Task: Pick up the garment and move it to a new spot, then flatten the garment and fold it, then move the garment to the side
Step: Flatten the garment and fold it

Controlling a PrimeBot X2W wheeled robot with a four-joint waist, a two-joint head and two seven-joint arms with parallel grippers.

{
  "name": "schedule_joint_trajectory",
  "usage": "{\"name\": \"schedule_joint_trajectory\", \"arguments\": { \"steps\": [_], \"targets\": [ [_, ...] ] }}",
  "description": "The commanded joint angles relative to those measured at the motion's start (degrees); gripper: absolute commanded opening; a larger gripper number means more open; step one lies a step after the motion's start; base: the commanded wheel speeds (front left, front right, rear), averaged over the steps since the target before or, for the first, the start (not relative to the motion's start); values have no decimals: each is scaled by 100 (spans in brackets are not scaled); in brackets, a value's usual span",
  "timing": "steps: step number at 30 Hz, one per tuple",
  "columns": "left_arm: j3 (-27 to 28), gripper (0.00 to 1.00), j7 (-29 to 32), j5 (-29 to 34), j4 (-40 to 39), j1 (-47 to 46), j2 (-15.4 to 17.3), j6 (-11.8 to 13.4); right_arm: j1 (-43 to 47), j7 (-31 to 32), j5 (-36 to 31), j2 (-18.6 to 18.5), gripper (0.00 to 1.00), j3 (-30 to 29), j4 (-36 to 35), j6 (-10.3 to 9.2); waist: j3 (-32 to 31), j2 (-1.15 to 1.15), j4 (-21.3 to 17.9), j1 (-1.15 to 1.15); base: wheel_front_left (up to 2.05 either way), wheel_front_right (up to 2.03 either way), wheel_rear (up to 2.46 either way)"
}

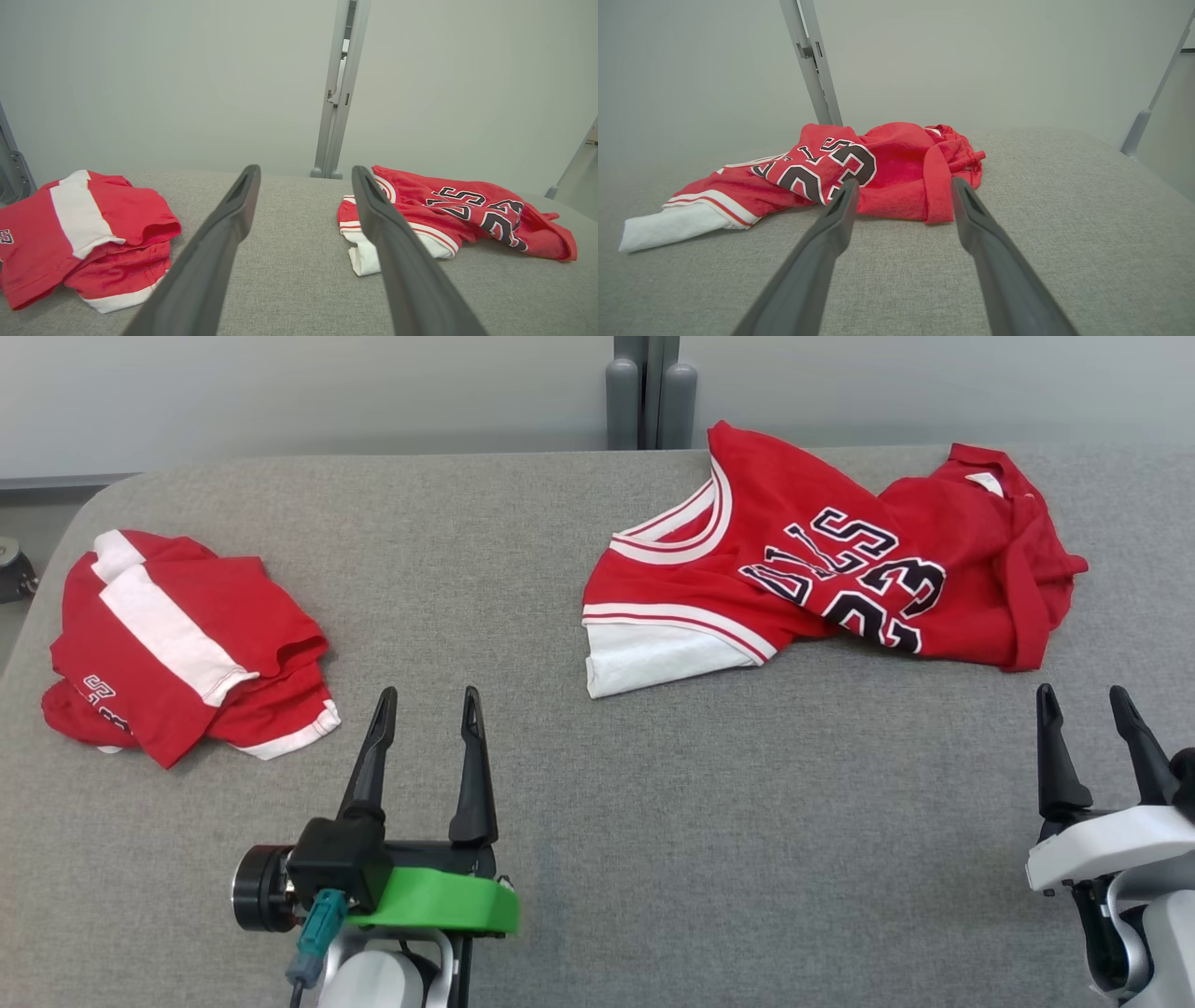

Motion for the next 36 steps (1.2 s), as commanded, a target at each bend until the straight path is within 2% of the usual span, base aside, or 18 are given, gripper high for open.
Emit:
{"name": "schedule_joint_trajectory", "arguments": {
  "steps": [1,7,13,22,28,29,30,36],
  "targets": [
    [0,100,0,61,29,40,21,-37,16,-15,-108,36,100,-63,6,-8,46,0,14,0,0,0,0],
    [-147,100,0,38,55,-80,21,-49,-322,-16,-413,-23,100,-349,782,-8,207,0,180,0,0,0,0],
    [-394,100,0,-1,97,-178,21,-7,-898,19,-215,-225,100,-455,1780,-8,395,0,497,0,0,0,0],
    [-506,100,0,-48,68,-313,20,121,-1722,45,-18,-728,100,-359,2975,-8,729,0,892,0,0,0,0],
    [-514,100,0,-141,22,-377,20,172,-2052,20,169,-834,100,-112,3397,-8,840,0,963,0,0,0,0],
    [-516,100,0,-135,23,-389,20,177,-2082,19,225,-814,44,-84,3441,-8,842,0,962,0,0,0,0],
    [-517,100,0,-130,32,-401,20,182,-2117,20,278,-802,0,-27,3470,-8,840,0,954,0,0,0,0],
    [-443,100,0,-132,73,-375,20,179,-2052,-16,458,-743,0,461,3210,-8,692,0,768,0,0,0,0]
  ]
}}
